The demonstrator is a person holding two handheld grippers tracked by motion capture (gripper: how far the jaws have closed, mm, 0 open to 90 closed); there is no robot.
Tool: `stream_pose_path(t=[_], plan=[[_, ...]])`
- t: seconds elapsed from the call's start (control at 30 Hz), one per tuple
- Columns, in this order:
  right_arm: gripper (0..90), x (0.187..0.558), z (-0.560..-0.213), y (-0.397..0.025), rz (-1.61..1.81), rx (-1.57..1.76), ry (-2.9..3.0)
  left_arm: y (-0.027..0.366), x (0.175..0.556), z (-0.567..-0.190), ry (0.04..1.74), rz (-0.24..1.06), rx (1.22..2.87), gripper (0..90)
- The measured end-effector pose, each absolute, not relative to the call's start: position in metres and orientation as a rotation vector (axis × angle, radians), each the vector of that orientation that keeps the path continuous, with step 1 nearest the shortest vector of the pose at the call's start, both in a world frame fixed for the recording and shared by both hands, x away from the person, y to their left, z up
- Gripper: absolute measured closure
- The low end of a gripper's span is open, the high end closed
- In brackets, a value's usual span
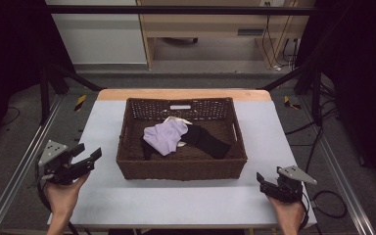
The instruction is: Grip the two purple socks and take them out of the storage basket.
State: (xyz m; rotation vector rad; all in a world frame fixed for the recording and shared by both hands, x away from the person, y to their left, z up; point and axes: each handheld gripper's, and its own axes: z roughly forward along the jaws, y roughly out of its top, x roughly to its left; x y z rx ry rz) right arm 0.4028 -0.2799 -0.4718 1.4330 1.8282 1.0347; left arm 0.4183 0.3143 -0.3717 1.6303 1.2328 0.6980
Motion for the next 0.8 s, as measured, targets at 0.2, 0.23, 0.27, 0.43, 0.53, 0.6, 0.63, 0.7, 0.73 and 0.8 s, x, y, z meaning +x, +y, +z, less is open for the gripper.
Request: stream_pose_path(t=[0.2, 0.23, 0.27, 0.43, 0.53, 0.6, 0.63, 0.7, 0.73, 0.8], plan=[[22.4, 0.403, -0.472, -0.280, 1.037, 1.433, 1.824, 0.300, 0.426, -0.351, 1.183, 0.700, 1.620, 33.8], [22.4, 0.403, -0.472, -0.280, 1.036, 1.431, 1.826, 0.297, 0.428, -0.348, 1.174, 0.701, 1.623, 33.8], [22.5, 0.403, -0.472, -0.280, 1.037, 1.431, 1.826, 0.294, 0.429, -0.345, 1.166, 0.701, 1.628, 33.8], [22.5, 0.404, -0.472, -0.280, 1.040, 1.433, 1.827, 0.276, 0.438, -0.334, 1.132, 0.698, 1.641, 33.8], [22.5, 0.404, -0.472, -0.280, 1.036, 1.427, 1.828, 0.265, 0.445, -0.329, 1.115, 0.699, 1.659, 33.7], [22.5, 0.404, -0.472, -0.280, 1.037, 1.429, 1.828, 0.261, 0.447, -0.328, 1.110, 0.700, 1.663, 33.6], [22.7, 0.404, -0.472, -0.280, 1.038, 1.428, 1.828, 0.255, 0.451, -0.326, 1.102, 0.702, 1.672, 33.7], [22.8, 0.404, -0.472, -0.281, 1.037, 1.428, 1.827, 0.249, 0.455, -0.325, 1.099, 0.697, 1.677, 33.7], [22.8, 0.404, -0.472, -0.281, 1.038, 1.429, 1.827, 0.246, 0.457, -0.324, 1.097, 0.694, 1.678, 33.8], [22.9, 0.404, -0.472, -0.281, 1.038, 1.429, 1.827, 0.242, 0.461, -0.322, 1.098, 0.694, 1.680, 33.9]])
